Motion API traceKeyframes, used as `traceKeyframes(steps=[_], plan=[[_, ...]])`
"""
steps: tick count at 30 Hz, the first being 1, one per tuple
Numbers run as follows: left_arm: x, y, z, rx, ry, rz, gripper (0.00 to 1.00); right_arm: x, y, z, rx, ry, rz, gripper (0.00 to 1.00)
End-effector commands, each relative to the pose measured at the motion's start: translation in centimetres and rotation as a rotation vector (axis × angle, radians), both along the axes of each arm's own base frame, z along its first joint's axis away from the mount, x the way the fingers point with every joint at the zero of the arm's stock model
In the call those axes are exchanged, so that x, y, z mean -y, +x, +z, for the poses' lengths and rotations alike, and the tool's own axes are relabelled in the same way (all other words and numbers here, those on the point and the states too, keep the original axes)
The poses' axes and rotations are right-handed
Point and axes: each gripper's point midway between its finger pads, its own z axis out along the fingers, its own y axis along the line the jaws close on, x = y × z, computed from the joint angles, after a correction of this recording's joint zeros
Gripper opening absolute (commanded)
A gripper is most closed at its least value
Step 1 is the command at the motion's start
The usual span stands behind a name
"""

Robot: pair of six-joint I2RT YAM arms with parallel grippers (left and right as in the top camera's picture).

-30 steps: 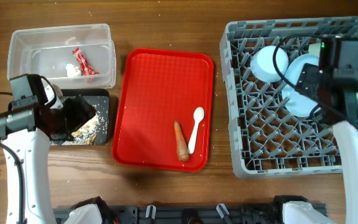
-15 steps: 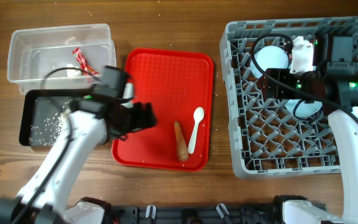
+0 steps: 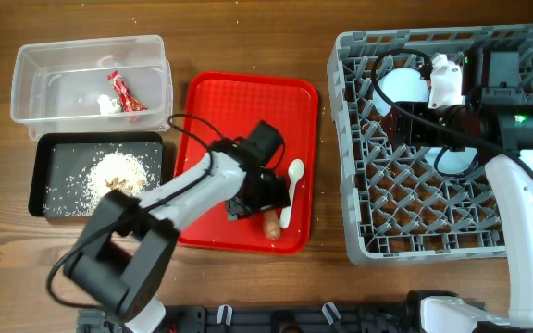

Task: Sort waste into correct bins and load items into the dishwasher rack
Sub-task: 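Reach the left gripper to the carrot and grasp it, then carry the carrot to the black tray and drop it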

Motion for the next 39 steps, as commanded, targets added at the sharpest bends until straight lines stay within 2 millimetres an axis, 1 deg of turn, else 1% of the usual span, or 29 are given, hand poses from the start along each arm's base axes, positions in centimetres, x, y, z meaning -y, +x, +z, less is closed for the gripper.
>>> traceKeyframes(steps=[1,2,4,5,6,7,11,13,15,19,21,22,24,26,27,29,32,34,35,36,39], plan=[[-0.1,0.2,-1.0,0.002,0.051,0.030,0.68,-0.5,0.1,0.4,0.009,0.014,0.029,0.81],[-0.3,0.3,-1.0,0.013,0.066,0.029,0.65,-0.5,0.1,0.4,0.009,0.014,0.028,0.81],[-0.5,0.4,-1.1,0.022,0.078,0.029,0.53,-0.5,0.1,0.4,0.009,0.014,0.029,0.81],[-0.6,0.5,-1.1,0.026,0.083,0.029,0.41,-0.5,0.1,0.4,0.009,0.014,0.028,0.81],[-0.6,0.6,-1.1,0.028,0.085,0.029,0.33,-0.5,0.1,0.4,0.008,0.014,0.028,0.82],[-0.7,0.6,-1.1,0.032,0.089,0.029,0.28,-0.5,0.1,0.4,0.007,0.014,0.028,0.81],[-1.1,1.0,-1.2,0.043,0.103,0.039,0.27,-0.5,0.0,0.3,0.005,0.014,0.028,0.81],[-1.7,1.5,-1.1,0.049,0.112,0.055,0.13,-0.5,0.0,0.3,0.005,0.014,0.028,0.81],[-2.3,1.9,-1.0,0.048,0.113,0.075,0.07,-0.5,0.0,0.3,0.005,0.014,0.029,0.81],[-4.2,3.1,-0.2,0.053,0.109,0.129,0.05,-0.5,0.0,0.3,0.005,0.014,0.029,0.81],[-5.4,4.1,0.7,0.081,0.096,0.131,0.06,-0.5,0.0,0.3,0.005,0.014,0.029,0.81],[-6.2,4.6,1.3,0.099,0.094,0.140,0.05,-0.5,0.0,0.3,0.006,0.014,0.029,0.81],[-8.7,5.8,2.9,0.145,0.106,0.185,0.05,-0.5,0.0,0.3,0.006,0.014,0.029,0.81],[-11.7,6.8,4.8,0.201,0.128,0.243,0.05,-0.5,0.0,0.3,0.006,0.014,0.029,0.81],[-13.8,7.5,6.1,0.242,0.140,0.292,0.05,-0.5,0.0,0.3,0.006,0.014,0.029,0.81],[-17.7,8.2,8.0,0.302,0.178,0.399,0.04,-0.5,0.1,0.4,0.008,0.013,0.029,0.81],[-23.5,8.6,10.6,0.385,0.215,0.554,0.04,-0.5,0.1,0.4,0.009,0.013,0.029,0.81],[-27.4,8.4,11.5,0.413,0.252,0.664,0.04,-0.5,0.1,0.4,0.010,0.013,0.029,0.81],[-29.1,8.3,11.6,0.419,0.270,0.708,0.04,-0.5,0.1,0.4,0.010,0.014,0.029,0.81],[-31.1,8.0,11.6,0.418,0.293,0.767,0.04,-0.5,0.1,0.4,0.010,0.014,0.029,0.81],[-35.4,7.2,10.8,0.397,0.339,0.896,0.04,-0.5,0.1,0.4,0.010,0.014,0.029,0.81]])
